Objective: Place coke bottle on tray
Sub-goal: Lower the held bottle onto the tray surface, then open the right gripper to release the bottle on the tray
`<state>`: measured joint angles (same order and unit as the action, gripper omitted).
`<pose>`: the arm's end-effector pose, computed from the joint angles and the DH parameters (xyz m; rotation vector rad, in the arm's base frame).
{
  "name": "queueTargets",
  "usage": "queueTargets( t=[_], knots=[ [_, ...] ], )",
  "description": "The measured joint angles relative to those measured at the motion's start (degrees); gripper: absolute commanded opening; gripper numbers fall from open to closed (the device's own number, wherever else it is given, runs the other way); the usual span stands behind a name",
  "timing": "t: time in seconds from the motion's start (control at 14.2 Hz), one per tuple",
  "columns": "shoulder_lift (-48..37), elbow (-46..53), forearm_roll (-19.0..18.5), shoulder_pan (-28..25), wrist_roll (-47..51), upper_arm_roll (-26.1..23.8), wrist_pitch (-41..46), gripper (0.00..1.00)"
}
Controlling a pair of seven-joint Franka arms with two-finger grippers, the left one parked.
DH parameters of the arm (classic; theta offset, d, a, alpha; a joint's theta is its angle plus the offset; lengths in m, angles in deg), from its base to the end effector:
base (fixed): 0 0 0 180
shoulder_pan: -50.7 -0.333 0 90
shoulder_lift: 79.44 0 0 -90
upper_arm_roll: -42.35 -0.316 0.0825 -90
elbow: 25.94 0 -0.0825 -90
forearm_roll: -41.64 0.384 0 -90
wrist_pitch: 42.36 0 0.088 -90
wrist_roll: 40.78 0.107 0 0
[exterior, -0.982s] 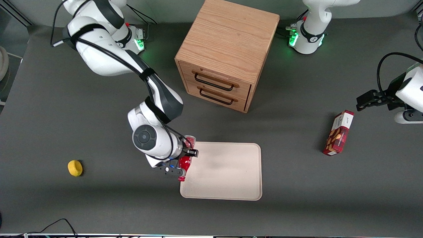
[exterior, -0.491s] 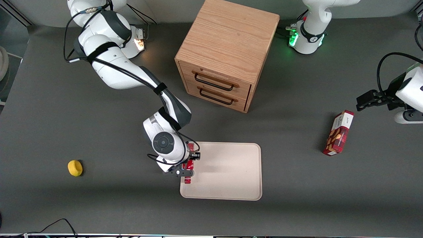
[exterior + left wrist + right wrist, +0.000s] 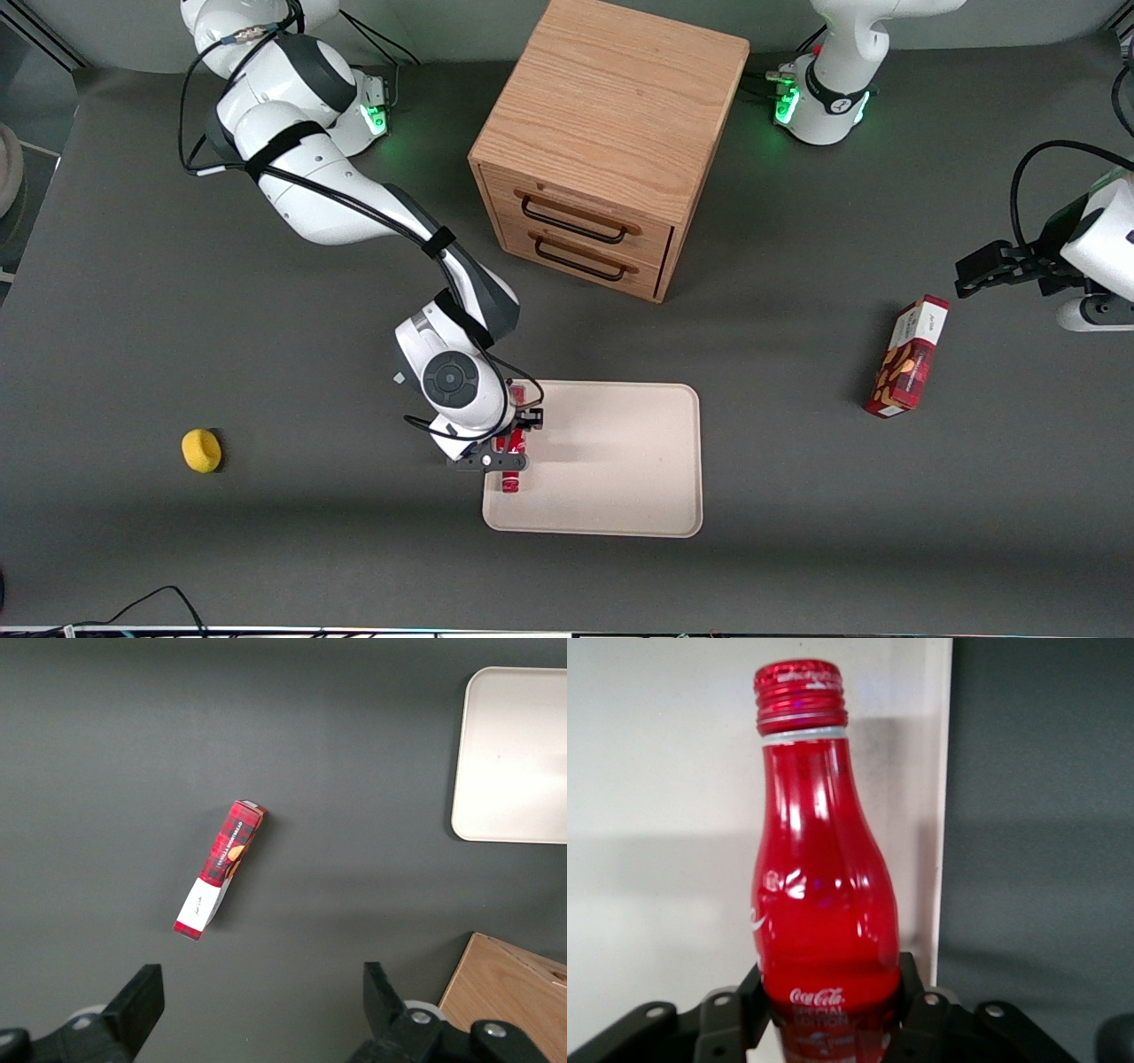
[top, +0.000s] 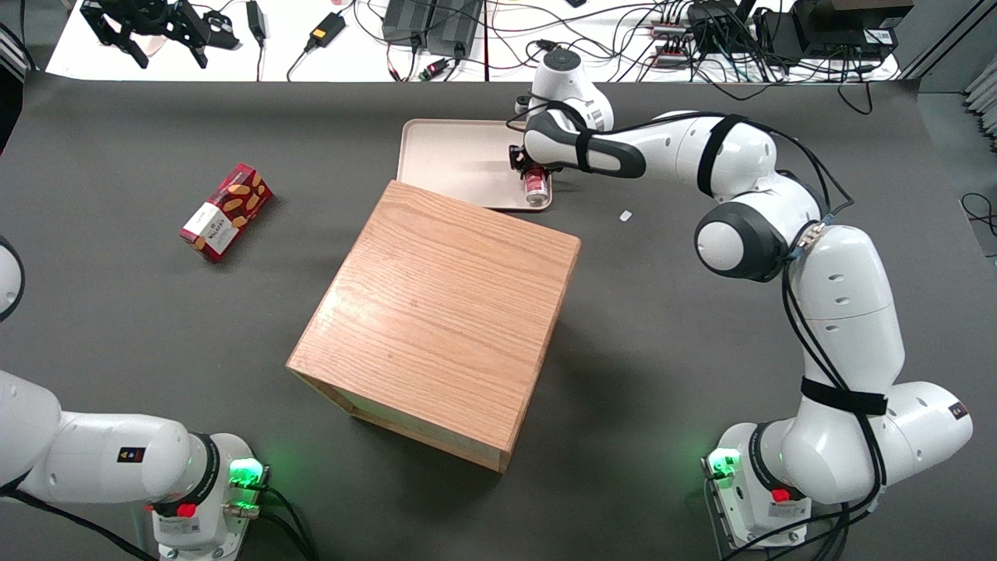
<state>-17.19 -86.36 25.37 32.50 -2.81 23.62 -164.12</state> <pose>0.6767 0.3827 0.1828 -3.0874 0.0659 0.0015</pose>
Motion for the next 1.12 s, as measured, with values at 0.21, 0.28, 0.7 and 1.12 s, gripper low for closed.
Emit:
queueTargets(
  t=[0.21, 0.28, 0.7, 1.12],
  knots=[
    [0.00, 0.00, -0.20, 0.00, 0.00, -0.01, -0.04, 1.00],
    [0.00, 0.00, -0.23, 0.00, 0.00, -0.01, -0.05, 1.00],
    [0.00, -0.01, -0.32, 0.00, 0.00, -0.02, -0.07, 1.00],
    [-1.08, 0.64, -0.34, 0.10, 0.00, -0.25, -0.86, 1.00]
  ],
)
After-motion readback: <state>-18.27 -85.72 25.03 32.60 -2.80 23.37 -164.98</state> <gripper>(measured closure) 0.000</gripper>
